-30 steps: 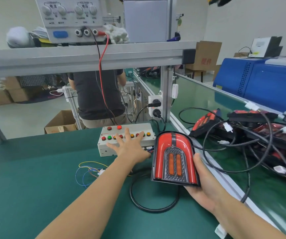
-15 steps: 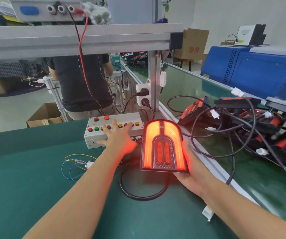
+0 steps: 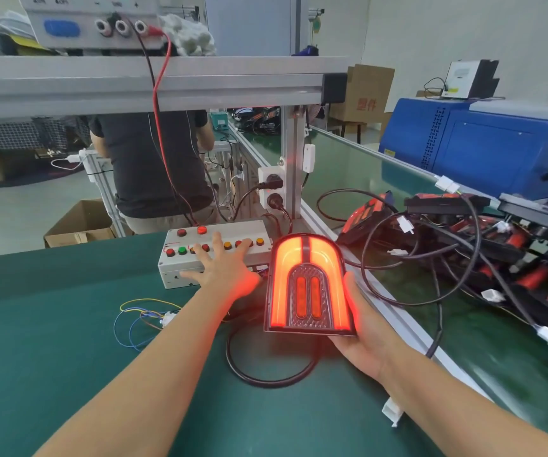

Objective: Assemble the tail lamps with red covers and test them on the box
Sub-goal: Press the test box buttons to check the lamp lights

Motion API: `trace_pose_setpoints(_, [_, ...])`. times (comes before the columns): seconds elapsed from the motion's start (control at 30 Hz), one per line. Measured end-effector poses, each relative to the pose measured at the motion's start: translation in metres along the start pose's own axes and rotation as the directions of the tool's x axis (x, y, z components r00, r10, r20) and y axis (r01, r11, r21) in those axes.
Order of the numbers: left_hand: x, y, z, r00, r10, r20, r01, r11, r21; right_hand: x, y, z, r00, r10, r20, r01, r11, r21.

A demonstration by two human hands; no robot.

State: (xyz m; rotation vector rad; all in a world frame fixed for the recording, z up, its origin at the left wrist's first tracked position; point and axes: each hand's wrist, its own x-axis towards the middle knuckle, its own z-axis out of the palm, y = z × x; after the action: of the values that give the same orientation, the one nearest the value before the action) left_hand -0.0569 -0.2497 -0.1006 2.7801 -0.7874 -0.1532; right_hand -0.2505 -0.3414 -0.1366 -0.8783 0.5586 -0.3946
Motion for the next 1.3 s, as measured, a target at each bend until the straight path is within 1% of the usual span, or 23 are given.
trace_pose_setpoints(0.07, [0.001,-0.001,0.0,1.0,0.018,-0.023,-0.017,0.999,0.038,0.0,-0.001,0.0,0.999,0.024,-0.021,-0.024,1.0,0.0])
trace_pose_setpoints(0.2, [0.0,-0.003,0.001,0.99,0.101,-0.096,-0.086,0.985,0.148,0.0,-0.001,-0.001,0.998,0.047,-0.038,-0.047,0.999,-0.008])
trace_pose_setpoints(0.37, [0.003,-0.005,-0.002,0.983,0.156,-0.092,-0.133,0.967,0.22,0.001,-0.001,-0.001,0.999,0.047,-0.015,-0.047,0.999,-0.006])
trace_pose_setpoints(0.47, [0.006,-0.006,-0.003,0.98,0.178,-0.085,-0.154,0.96,0.235,0.002,0.001,-0.002,1.0,0.027,0.0,-0.027,1.0,0.013])
trace_pose_setpoints(0.6, [0.01,-0.005,-0.005,0.971,0.212,-0.112,-0.174,0.943,0.283,0.005,0.002,-0.003,1.0,0.02,0.01,-0.02,0.999,0.037])
trace_pose_setpoints(0.67, [0.009,-0.004,-0.005,0.968,0.216,-0.13,-0.171,0.943,0.287,0.005,0.002,-0.003,1.0,0.019,0.02,-0.019,0.999,0.041])
trace_pose_setpoints(0.9, [0.009,-0.003,-0.008,0.969,0.213,-0.127,-0.174,0.948,0.267,0.005,0.002,-0.002,1.0,-0.002,0.012,0.002,1.0,0.004])
trace_pose_setpoints(1.1, [0.007,-0.004,-0.01,0.972,0.21,-0.103,-0.177,0.949,0.259,0.005,0.001,-0.002,0.999,-0.02,0.029,0.02,1.0,-0.008])
trace_pose_setpoints(1.3, [0.007,-0.003,-0.01,0.975,0.204,-0.092,-0.175,0.951,0.254,0.002,0.001,0.001,0.999,-0.034,0.011,0.034,0.999,-0.023])
